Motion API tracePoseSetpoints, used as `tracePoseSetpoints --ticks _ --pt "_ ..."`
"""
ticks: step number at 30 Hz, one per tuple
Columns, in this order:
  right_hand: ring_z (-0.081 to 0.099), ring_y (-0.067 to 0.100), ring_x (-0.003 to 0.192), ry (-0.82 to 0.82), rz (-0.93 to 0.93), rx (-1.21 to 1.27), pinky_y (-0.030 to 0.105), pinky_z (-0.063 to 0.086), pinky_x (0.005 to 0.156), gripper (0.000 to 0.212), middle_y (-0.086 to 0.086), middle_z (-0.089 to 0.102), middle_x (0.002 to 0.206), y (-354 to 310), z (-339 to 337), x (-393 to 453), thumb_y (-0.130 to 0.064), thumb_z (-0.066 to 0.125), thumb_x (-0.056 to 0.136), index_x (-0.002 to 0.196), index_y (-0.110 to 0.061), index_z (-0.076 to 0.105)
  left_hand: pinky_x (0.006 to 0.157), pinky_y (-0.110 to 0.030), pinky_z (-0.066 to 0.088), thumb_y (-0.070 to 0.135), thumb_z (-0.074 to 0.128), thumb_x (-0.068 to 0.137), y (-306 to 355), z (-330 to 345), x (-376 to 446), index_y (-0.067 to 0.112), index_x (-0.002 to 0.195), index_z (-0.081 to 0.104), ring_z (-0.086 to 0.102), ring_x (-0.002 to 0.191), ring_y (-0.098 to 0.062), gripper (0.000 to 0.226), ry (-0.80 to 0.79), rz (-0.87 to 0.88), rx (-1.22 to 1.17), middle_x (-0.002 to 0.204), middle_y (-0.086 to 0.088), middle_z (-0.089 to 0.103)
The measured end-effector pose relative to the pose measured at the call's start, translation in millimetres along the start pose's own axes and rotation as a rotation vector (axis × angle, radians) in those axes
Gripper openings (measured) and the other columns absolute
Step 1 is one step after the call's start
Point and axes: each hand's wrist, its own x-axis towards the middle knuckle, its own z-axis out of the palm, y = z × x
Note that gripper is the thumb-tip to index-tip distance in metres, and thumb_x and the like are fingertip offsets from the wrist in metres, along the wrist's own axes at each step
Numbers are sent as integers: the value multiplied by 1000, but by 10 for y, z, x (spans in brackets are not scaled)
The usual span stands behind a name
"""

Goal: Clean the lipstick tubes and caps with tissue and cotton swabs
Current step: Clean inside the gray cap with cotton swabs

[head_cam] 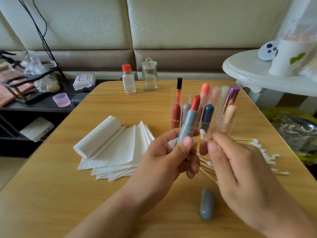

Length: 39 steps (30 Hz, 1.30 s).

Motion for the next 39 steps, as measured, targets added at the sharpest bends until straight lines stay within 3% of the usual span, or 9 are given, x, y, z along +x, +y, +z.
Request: tracePoseSetpoints --ticks 4,7,10,13,17,24,31,36,39 --pt "54 12 53 5 56 -80 26 42 45 30 -10 53 58 1 -46 3 -44 41 101 81 -29 57 54 -23 43 36 54 89 7 1 3 7 104 62 52 59 -17 34 33 -38 -10 83 -11 49" --pt "44 10 45 -189 91 -111 26 34 43 42 -9 42 51 -108 -207 -17 -67 33 95 72 -34 40 56 -23 44 33 52 91 -9 -13 15 6 103 62 53 60 -17 31 79 -39 -8 82 -9 51" --pt "29 -6 42 -385 44 -523 23 34 38 63 -19 25 49 -265 -401 -18 -95 19 77 70 -33 27 55 -23 44 30 50 92 -10 -26 27 6 103 61 53 60 -16 29 96 -25 -28 80 -6 52" --pt "49 -7 66 -506 245 -690 18 50 65 79 -14 51 74 -406 -406 -80 -106 0 47 89 -44 26 55 -23 43 29 51 91 -4 -37 35 5 104 59 53 60 -15 28 109 -15 -43 79 -5 52" --pt "60 -1 99 -641 429 -657 23 51 86 49 -14 60 103 -402 -336 -94 -85 39 80 87 -38 29 56 -24 44 30 53 91 0 -21 34 7 104 60 53 61 -16 28 119 -17 -17 80 -6 52" --pt "55 10 78 -355 472 -259 26 47 70 29 -17 61 93 -360 -256 -14 -67 54 78 82 -48 33 61 -27 48 36 57 87 39 28 21 7 106 62 54 68 -18 35 175 -31 -6 82 -8 54" --pt "53 -6 44 91 509 237 9 38 46 50 -24 54 45 -408 236 82 -20 86 73 62 -15 37 64 -34 45 40 44 94 84 116 -56 -2 107 50 64 61 -20 45 172 -52 -71 70 -12 66" --pt "50 -1 32 181 640 577 7 28 33 55 0 73 63 -419 389 -2 -7 80 78 60 -13 29 58 -29 44 50 50 93 53 162 -54 14 96 63 56 60 -17 39 338 52 21 77 0 59" --pt "58 5 41 249 585 674 10 40 42 54 0 75 65 -384 390 -9 -12 82 70 59 -13 29 46 -23 36 45 41 93 76 165 -78 10 101 56 48 56 -21 39 279 30 29 67 -6 65"
